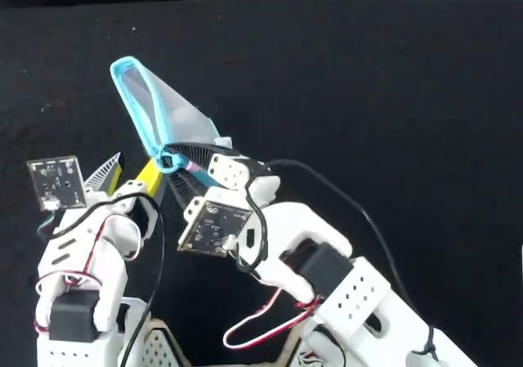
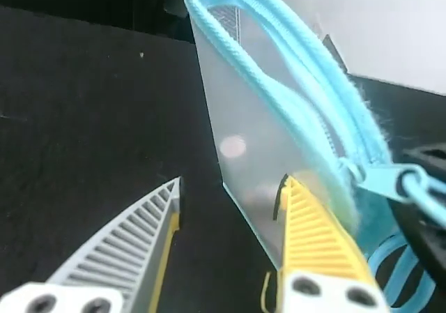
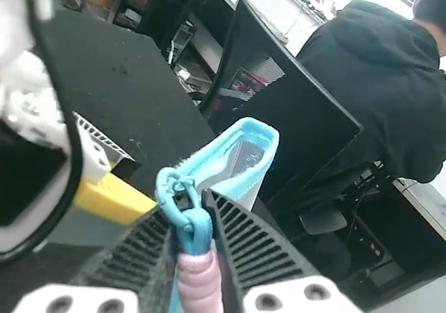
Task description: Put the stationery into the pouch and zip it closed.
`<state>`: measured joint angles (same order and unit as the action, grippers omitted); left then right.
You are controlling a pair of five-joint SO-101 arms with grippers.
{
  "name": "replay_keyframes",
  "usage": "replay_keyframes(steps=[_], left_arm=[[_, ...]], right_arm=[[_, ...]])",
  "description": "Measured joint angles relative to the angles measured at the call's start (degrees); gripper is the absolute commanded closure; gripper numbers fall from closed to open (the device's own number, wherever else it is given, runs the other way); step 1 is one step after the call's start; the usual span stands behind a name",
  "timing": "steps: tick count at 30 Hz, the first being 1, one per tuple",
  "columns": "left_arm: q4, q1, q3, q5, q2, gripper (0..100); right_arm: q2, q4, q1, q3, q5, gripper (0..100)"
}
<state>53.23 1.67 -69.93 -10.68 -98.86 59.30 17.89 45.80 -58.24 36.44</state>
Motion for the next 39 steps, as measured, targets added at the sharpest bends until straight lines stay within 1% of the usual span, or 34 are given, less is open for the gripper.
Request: replay_keyframes(steps=[5,6,10,12,13,17,25,28,35,39], left_arm=[[0.2,-0.1,0.0,0.1,-0.4,76],[1.0,-1.0,0.0,0.9,-0.4,76],[7.2,-8.7,1.7,6.2,-0.5,76],[7.9,-12.0,1.8,7.3,-1.0,76],[7.9,-12.3,1.8,7.4,-1.0,76],[5.4,-12.1,1.6,7.4,-1.0,76],[-4.8,-8.8,-6.4,7.4,-1.0,76],[-7.5,-8.6,-7.8,7.4,-1.0,76],[-8.4,-8.6,-8.4,7.4,-0.6,76],[-9.0,-8.6,-11.3,7.3,-1.1,76]], right_arm=[[0.0,0.0,-0.1,0.0,0.0,98.8],[0.0,0.0,-0.4,0.0,0.0,98.8],[0.0,0.0,-2.5,0.2,-0.8,98.8],[0.0,0.0,-2.8,0.2,-2.7,98.8],[0.0,0.0,-2.8,0.2,-3.5,98.8],[0.0,0.0,-2.8,0.2,-4.5,98.8],[0.0,0.0,-2.8,0.2,-4.7,98.8],[0.0,0.0,-2.8,-0.3,-4.7,98.8],[0.1,-0.1,-2.8,-1.9,-4.8,98.8],[0.1,-0.1,-2.8,-1.9,-4.8,98.8]])
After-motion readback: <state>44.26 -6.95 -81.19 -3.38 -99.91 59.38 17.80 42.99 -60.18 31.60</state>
